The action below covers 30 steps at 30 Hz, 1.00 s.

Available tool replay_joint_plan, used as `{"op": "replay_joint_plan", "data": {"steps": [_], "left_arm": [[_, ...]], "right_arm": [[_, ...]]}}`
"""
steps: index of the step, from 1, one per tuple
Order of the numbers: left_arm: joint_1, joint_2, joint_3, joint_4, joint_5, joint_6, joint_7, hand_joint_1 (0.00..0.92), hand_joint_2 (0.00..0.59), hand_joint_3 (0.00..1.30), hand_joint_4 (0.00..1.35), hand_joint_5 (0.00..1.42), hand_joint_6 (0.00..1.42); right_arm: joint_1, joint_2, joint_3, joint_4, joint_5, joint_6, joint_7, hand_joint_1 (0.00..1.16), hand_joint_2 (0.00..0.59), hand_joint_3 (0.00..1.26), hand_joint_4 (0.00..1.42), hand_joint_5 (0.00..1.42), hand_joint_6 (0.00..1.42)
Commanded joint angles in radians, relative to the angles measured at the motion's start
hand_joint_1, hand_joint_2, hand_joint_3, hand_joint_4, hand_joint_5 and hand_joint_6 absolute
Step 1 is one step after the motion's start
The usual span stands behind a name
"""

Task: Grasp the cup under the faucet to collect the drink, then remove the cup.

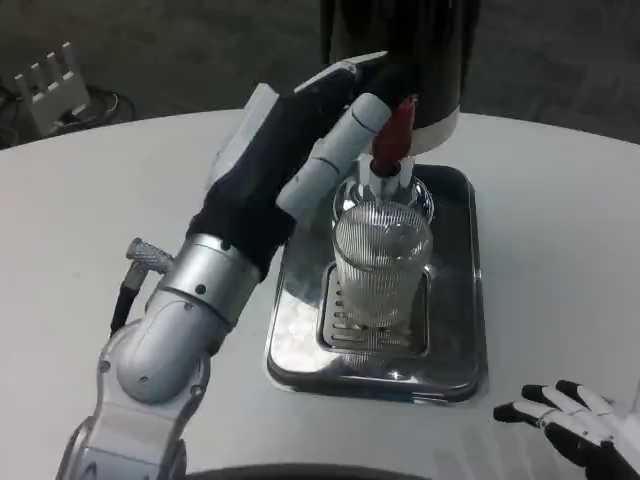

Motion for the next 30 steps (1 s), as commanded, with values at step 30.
{"op": "replay_joint_plan", "data": {"steps": [30], "left_arm": [[-0.118, 0.024, -0.070, 0.159, 0.018, -0.206, -0.155, 0.000, 0.089, 0.26, 0.18, 0.25, 0.19]], "right_arm": [[-0.008, 0.001, 0.015, -0.002, 0.001, 0.002, -0.001, 0.51, 0.423, 0.22, 0.08, 0.00, 0.00]]}}
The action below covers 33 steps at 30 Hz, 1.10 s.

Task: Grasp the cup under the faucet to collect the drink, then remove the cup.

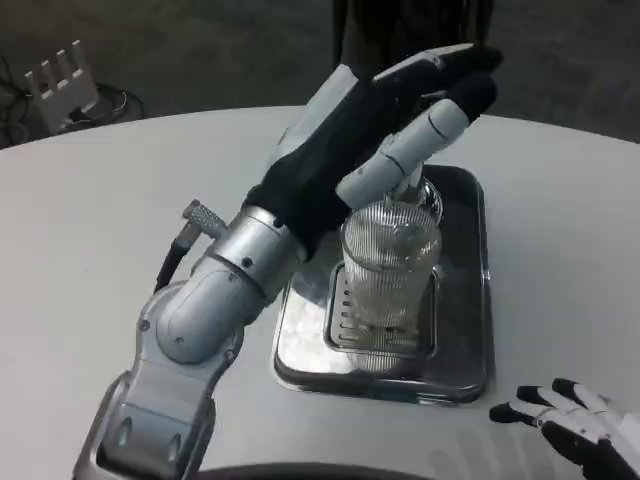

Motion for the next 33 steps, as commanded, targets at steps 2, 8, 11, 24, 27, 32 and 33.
{"op": "replay_joint_plan", "data": {"steps": [2, 8, 11, 24, 27, 32, 33], "left_arm": [[0.003, 0.047, -0.032, -0.019, 0.036, -0.059, -0.044, 0.000, 0.086, 0.26, 0.18, 0.25, 0.19], [0.009, 0.119, -0.053, 0.005, 0.125, -0.114, -0.041, 0.000, 0.082, 0.25, 0.18, 0.24, 0.17], [0.013, 0.135, -0.055, 0.022, 0.163, -0.140, -0.024, 0.000, 0.081, 0.25, 0.18, 0.24, 0.14], [0.009, 0.181, -0.083, 0.056, 0.318, -0.223, 0.010, 0.000, 0.102, 0.25, 0.17, 0.23, 0.13], [0.005, 0.183, -0.091, 0.055, 0.329, -0.226, 0.009, 0.000, 0.102, 0.25, 0.17, 0.23, 0.12], [0.003, 0.180, -0.107, 0.056, 0.356, -0.235, 0.010, 0.000, 0.100, 0.25, 0.17, 0.23, 0.12], [0.003, 0.180, -0.111, 0.056, 0.362, -0.237, 0.010, 0.000, 0.100, 0.25, 0.17, 0.23, 0.12]], "right_arm": [[-0.009, 0.000, 0.012, -0.001, -0.005, 0.006, 0.001, 0.51, 0.423, 0.22, 0.08, 0.00, 0.00], [-0.028, 0.000, 0.017, 0.008, -0.004, 0.012, 0.001, 0.51, 0.423, 0.21, 0.08, 0.00, 0.00], [-0.041, 0.006, 0.027, 0.017, 0.000, 0.020, -0.002, 0.51, 0.423, 0.21, 0.08, 0.00, 0.00], [-0.103, 0.053, 0.075, 0.063, 0.053, 0.056, -0.024, 0.55, 0.392, 0.14, 0.06, 0.02, 0.00], [-0.097, 0.054, 0.074, 0.054, 0.048, 0.053, -0.035, 0.56, 0.381, 0.13, 0.06, 0.02, 0.00], [-0.087, 0.049, 0.060, 0.050, 0.054, 0.057, -0.038, 0.57, 0.374, 0.12, 0.06, 0.03, 0.00], [-0.085, 0.048, 0.058, 0.050, 0.056, 0.056, -0.039, 0.57, 0.373, 0.12, 0.06, 0.03, 0.00]]}}
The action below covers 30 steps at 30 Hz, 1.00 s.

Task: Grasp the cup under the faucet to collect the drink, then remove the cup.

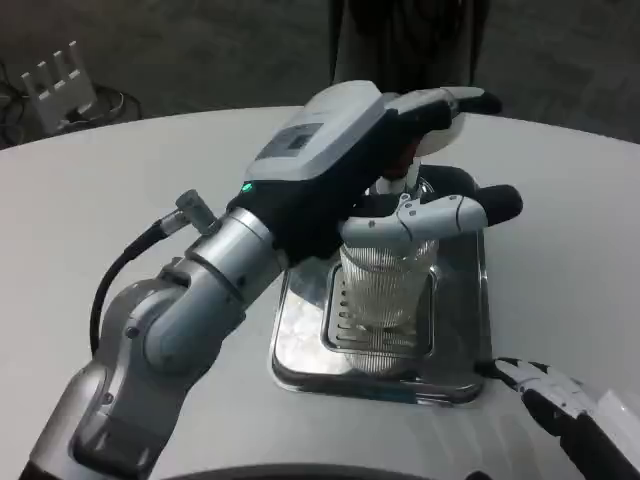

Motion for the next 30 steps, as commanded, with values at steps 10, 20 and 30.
{"op": "replay_joint_plan", "data": {"steps": [10, 20, 30], "left_arm": [[0.015, 0.033, -0.052, 0.009, 0.083, -0.030, -0.022, 0.000, 0.099, 0.25, 0.16, 0.23, 0.12], [0.020, 0.062, -0.066, 0.000, 0.151, -0.054, -0.022, 0.000, 0.096, 0.25, 0.16, 0.23, 0.12], [0.032, 0.072, -0.067, -0.008, 0.182, -0.065, -0.021, 0.000, 0.097, 0.26, 0.16, 0.22, 0.12]], "right_arm": [[0.024, 0.004, -0.009, -0.011, 0.015, -0.001, -0.023, 0.57, 0.371, 0.12, 0.06, 0.04, 0.00], [0.039, 0.008, -0.009, -0.023, 0.020, -0.002, -0.032, 0.57, 0.373, 0.12, 0.06, 0.04, 0.00], [0.044, 0.025, -0.009, -0.023, 0.038, 0.005, -0.048, 0.56, 0.380, 0.12, 0.06, 0.04, 0.01]]}}
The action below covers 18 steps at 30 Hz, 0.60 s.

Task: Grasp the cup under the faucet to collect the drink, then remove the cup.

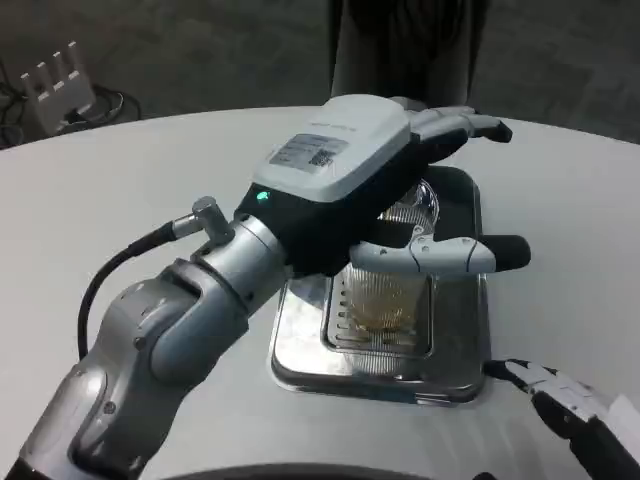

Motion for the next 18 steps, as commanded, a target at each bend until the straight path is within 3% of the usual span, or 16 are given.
{"op": "replay_joint_plan", "data": {"steps": [1, 5, 9, 13, 16, 18], "left_arm": [[0.037, 0.019, -0.027, 0.006, 0.031, -0.005, -0.027, 0.000, 0.097, 0.26, 0.16, 0.22, 0.12], [0.041, 0.018, -0.028, 0.006, 0.035, -0.004, -0.022, 0.000, 0.097, 0.26, 0.16, 0.22, 0.12], [0.043, 0.018, -0.027, 0.000, 0.041, -0.003, -0.021, 0.000, 0.087, 0.26, 0.16, 0.22, 0.11], [0.047, 0.014, -0.027, -0.003, 0.046, 0.000, -0.023, 0.000, 0.085, 0.25, 0.15, 0.22, 0.11], [0.053, 0.014, -0.023, -0.004, 0.044, 0.001, -0.022, 0.000, 0.091, 0.25, 0.14, 0.21, 0.10], [0.055, 0.012, -0.022, -0.004, 0.042, 0.004, -0.024, 0.000, 0.103, 0.24, 0.13, 0.20, 0.10]], "right_arm": [[0.005, 0.018, -0.002, -0.008, 0.016, 0.007, -0.021, 0.56, 0.380, 0.12, 0.06, 0.04, 0.01], [-0.007, 0.049, 0.009, 0.016, 0.040, 0.021, -0.040, 0.57, 0.365, 0.10, 0.05, 0.04, 0.02], [-0.025, 0.100, 0.035, 0.049, 0.062, 0.032, -0.082, 0.63, 0.307, 0.05, 0.05, 0.04, 0.04], [-0.017, 0.140, 0.067, 0.053, 0.021, 0.011, -0.159, 0.71, 0.281, 0.02, 0.04, 0.05, 0.07], [-0.018, 0.192, 0.093, 0.104, 0.061, -0.012, -0.228, 0.74, 0.263, 0.01, 0.04, 0.05, 0.09], [-0.019, 0.226, 0.108, 0.161, 0.088, -0.062, -0.298, 0.75, 0.251, 0.00, 0.03, 0.05, 0.10]]}}
